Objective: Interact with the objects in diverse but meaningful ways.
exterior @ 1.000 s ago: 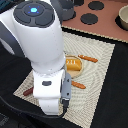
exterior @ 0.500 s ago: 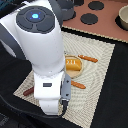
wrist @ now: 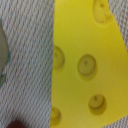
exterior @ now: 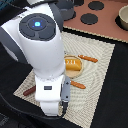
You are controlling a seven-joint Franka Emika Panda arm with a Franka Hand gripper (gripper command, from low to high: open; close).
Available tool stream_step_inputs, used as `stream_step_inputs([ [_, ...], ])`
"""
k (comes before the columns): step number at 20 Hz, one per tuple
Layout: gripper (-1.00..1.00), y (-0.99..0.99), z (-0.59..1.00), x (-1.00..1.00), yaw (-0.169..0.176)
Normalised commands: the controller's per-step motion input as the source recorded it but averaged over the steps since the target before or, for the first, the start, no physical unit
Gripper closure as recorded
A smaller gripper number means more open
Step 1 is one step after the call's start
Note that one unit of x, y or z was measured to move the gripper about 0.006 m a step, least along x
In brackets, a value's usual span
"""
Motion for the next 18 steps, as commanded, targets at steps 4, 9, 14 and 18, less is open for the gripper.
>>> stream_step_inputs([
  [4,1.00,-0.03,0.00,0.36,0.000],
  [9,1.00,-0.03,0.00,0.39,0.000],
  [14,1.00,-0.11,0.00,0.40,0.001],
  [18,1.00,-0.18,-0.02,0.33,0.007],
])
